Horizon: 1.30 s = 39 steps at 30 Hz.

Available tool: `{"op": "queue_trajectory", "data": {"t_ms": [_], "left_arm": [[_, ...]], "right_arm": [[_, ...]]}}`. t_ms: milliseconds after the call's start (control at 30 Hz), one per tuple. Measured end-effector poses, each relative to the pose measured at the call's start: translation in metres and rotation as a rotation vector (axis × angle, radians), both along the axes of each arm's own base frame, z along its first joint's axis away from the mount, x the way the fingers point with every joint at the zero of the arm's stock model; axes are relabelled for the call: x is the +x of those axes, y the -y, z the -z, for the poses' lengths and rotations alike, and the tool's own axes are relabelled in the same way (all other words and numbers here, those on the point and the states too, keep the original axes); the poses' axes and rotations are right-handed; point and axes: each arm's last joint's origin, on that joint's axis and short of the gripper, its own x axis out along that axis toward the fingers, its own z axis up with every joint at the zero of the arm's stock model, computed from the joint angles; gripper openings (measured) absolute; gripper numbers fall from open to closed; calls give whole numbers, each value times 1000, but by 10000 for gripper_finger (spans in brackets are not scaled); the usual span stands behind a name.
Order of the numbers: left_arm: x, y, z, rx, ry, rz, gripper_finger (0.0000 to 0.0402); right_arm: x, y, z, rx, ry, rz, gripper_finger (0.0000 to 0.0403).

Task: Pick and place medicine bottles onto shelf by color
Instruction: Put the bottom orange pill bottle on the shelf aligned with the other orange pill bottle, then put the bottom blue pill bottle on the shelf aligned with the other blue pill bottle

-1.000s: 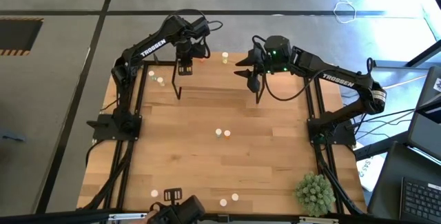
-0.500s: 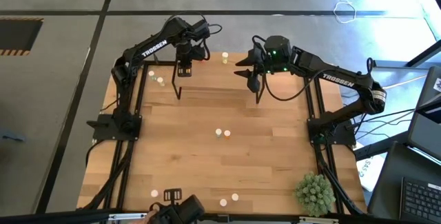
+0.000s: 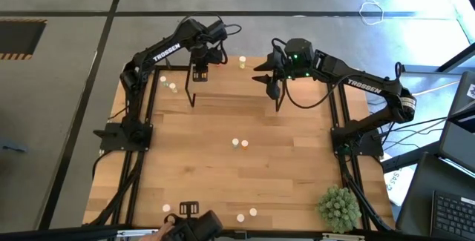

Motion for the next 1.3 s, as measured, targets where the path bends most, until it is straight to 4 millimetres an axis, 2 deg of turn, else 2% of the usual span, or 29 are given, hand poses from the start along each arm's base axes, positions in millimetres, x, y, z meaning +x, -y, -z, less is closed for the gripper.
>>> {"op": "queue_trajectory", "data": {"t_ms": [767,1067,1300], "left_arm": [[1,2,-1,51,-43,1,181],[-2,2,-21,109,-30,9,212],[-3,9,-35,110,-27,19,216]], "right_arm": [[0,0,0,0,0,0,165],[0,0,0,0,0,0,165],[0,0,0,0,0,0,165]]}}
